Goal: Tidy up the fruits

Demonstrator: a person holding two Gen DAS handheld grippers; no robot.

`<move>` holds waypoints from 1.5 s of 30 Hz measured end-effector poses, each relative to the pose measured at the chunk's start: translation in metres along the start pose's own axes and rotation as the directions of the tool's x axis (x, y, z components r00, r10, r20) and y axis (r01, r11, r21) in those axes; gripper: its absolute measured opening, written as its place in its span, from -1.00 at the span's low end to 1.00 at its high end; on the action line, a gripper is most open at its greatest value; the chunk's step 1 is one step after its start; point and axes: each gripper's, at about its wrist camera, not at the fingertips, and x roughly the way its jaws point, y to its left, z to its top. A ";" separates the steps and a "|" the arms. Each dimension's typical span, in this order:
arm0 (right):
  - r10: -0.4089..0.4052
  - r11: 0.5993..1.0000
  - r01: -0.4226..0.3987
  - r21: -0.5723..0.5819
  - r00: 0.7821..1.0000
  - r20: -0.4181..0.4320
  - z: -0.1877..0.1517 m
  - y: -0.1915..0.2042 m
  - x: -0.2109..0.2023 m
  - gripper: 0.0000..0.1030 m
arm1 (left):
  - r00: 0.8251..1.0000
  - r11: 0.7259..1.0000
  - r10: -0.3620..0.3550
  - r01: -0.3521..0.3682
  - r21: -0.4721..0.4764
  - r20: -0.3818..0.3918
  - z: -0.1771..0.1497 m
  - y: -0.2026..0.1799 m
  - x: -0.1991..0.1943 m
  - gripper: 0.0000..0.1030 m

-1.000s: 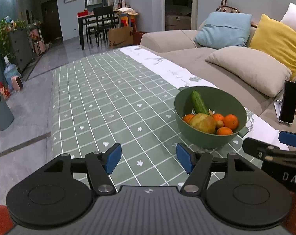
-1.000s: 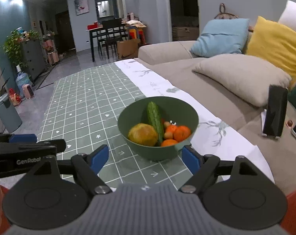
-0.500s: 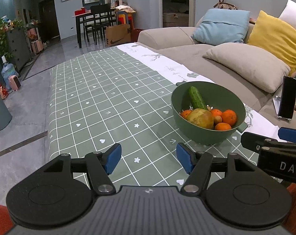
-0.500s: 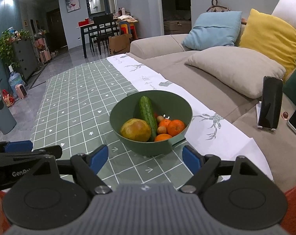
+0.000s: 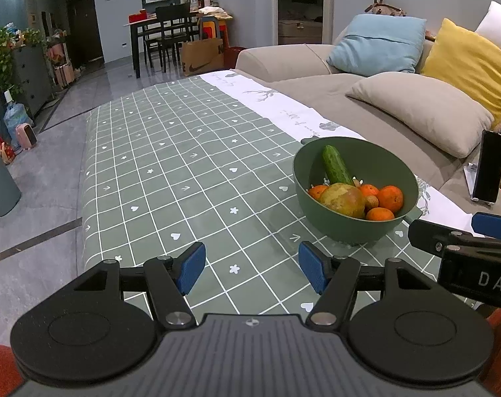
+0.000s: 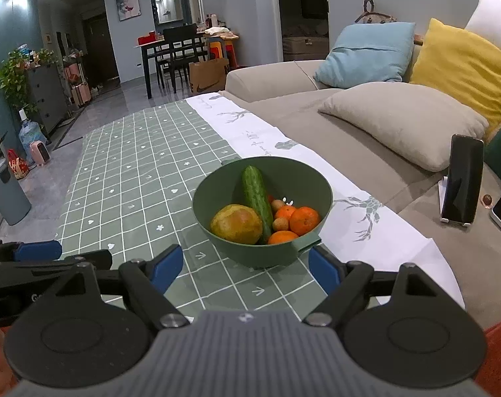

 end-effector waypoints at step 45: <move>0.004 1.000 -0.004 0.001 1.000 0.014 0.003 -0.002 -0.002 0.56 | 1.000 1.000 -0.027 0.027 -0.011 0.012 0.004 0.002 -0.010 0.47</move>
